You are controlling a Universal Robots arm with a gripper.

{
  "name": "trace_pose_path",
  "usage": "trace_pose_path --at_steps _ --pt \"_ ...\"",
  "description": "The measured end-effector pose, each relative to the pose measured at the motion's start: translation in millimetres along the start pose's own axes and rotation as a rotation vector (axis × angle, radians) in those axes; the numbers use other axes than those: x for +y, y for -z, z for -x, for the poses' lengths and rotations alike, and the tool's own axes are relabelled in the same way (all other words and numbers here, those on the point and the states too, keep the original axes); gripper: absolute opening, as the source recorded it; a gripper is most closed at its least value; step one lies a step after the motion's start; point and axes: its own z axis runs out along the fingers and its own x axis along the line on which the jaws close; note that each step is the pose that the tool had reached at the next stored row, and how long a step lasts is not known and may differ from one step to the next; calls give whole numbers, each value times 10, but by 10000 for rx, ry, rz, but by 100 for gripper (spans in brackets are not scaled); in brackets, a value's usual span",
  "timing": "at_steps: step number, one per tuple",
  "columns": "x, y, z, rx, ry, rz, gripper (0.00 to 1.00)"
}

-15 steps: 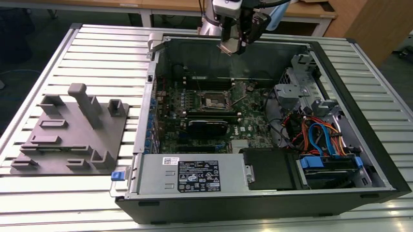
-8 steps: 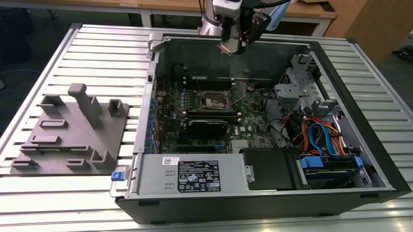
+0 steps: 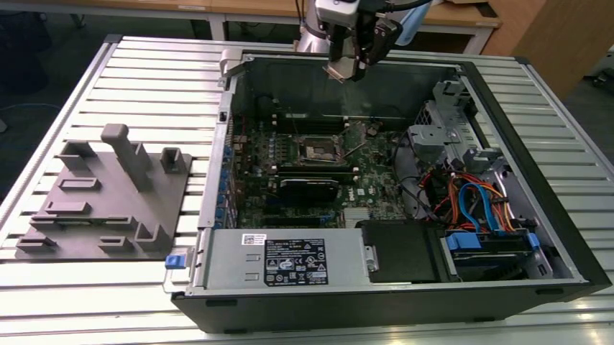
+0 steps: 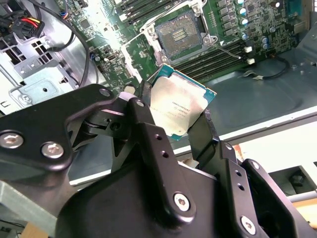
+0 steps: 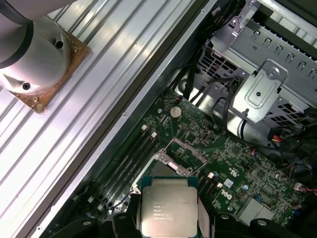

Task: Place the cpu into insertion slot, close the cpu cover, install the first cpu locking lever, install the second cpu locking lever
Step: 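Place the cpu into insertion slot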

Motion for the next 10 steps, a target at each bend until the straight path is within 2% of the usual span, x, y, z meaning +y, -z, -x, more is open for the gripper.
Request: trace_pose_path --at_steps 10 --pt "0 0 0 -42 -466 9 54"
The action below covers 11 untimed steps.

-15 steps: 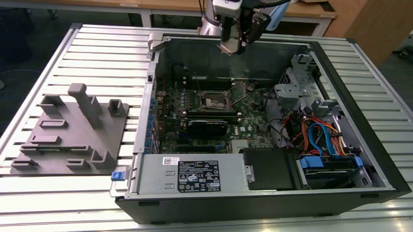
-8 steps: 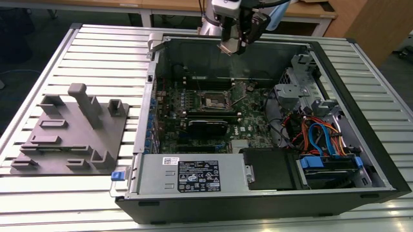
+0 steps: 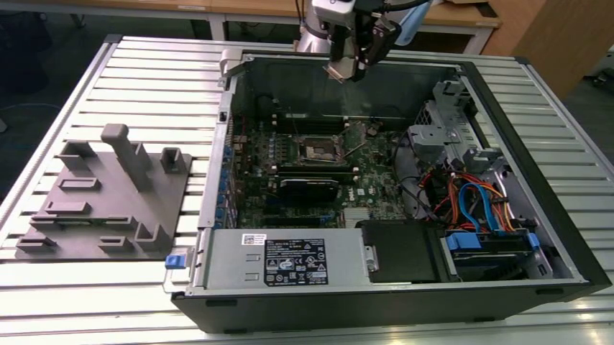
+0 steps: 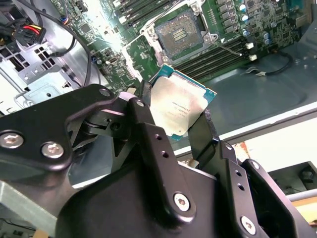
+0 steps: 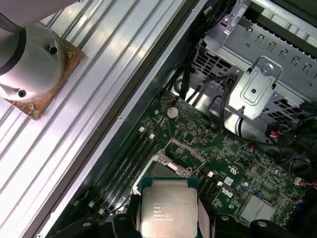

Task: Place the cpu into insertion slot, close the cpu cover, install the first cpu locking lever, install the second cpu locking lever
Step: 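Place the cpu into insertion slot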

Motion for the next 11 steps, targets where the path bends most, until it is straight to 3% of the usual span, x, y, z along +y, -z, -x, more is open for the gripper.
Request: trace_pose_path --at_steps 11 --pt "0 0 0 -43 -482 9 54"
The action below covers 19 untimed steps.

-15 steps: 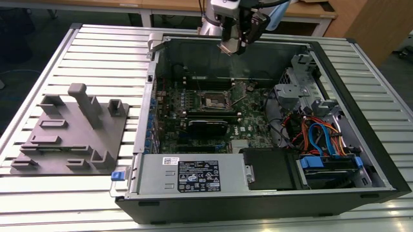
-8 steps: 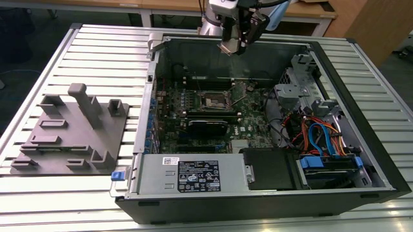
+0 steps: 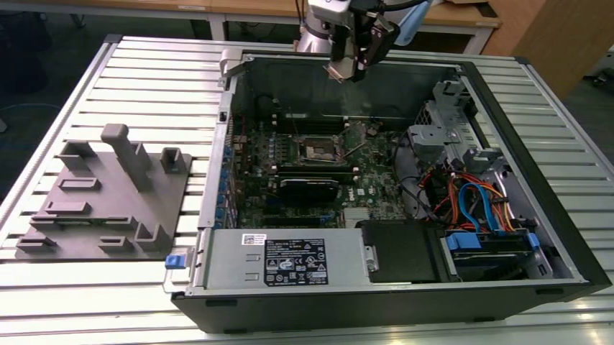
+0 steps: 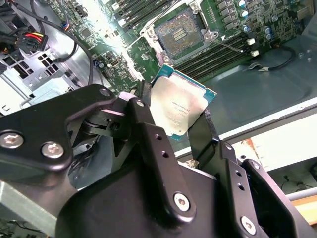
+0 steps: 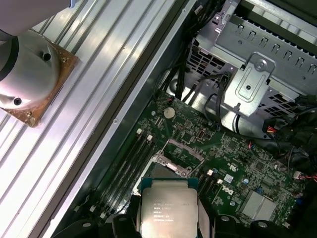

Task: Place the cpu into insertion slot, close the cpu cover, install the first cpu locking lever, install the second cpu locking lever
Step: 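Place the cpu into insertion slot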

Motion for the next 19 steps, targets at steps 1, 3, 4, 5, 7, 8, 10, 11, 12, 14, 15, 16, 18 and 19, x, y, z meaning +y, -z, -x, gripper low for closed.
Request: trace_pose_path --at_steps 1,3,4,5,7,8,10,11,12,14,15,16,18,19 --pt "0 0 0 0 -1 0 54" --pt "0 0 0 0 -3 0 54" --pt "0 0 0 0 -4 0 54" --pt "0 0 0 -1 -5 0 54" --pt "0 0 0 0 -6 0 54" --pt "0 0 0 0 -7 0 54" --pt "0 0 0 -1 -8 0 54" --pt "0 0 0 -1 -15 1 54" --pt "0 0 0 -3 -33 1 54" --pt "0 0 0 -10 -113 3 54" --pt "0 0 0 -15 -169 3 54" --pt "0 0 0 -21 -237 5 54" --pt "0 0 0 -38 -423 8 54" --pt "0 0 0 -50 -562 12 54"
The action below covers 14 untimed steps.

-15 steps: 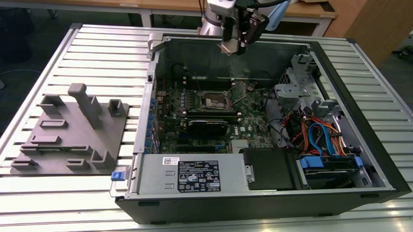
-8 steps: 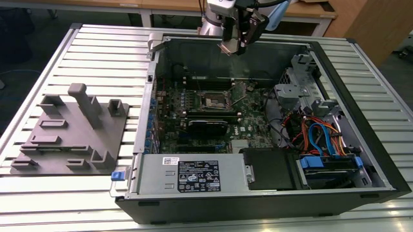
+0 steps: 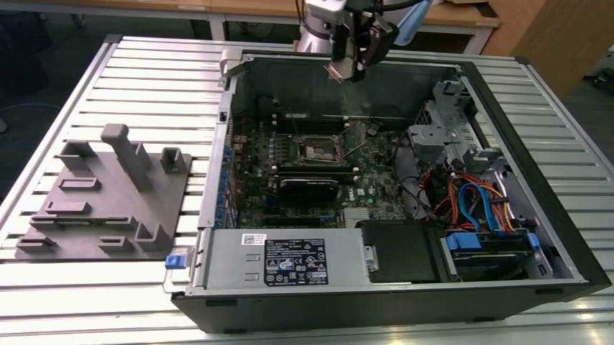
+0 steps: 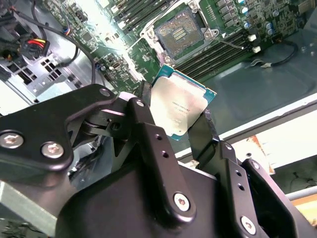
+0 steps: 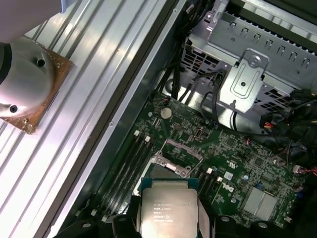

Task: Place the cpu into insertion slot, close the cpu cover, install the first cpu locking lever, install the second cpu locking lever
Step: 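Place the cpu into insertion slot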

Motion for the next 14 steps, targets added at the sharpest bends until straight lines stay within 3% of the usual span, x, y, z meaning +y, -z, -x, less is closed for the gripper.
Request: trace_pose_path --at_steps 6,14 --pt "0 0 0 -48 -546 9 54" --pt "0 0 0 -50 -559 10 54"
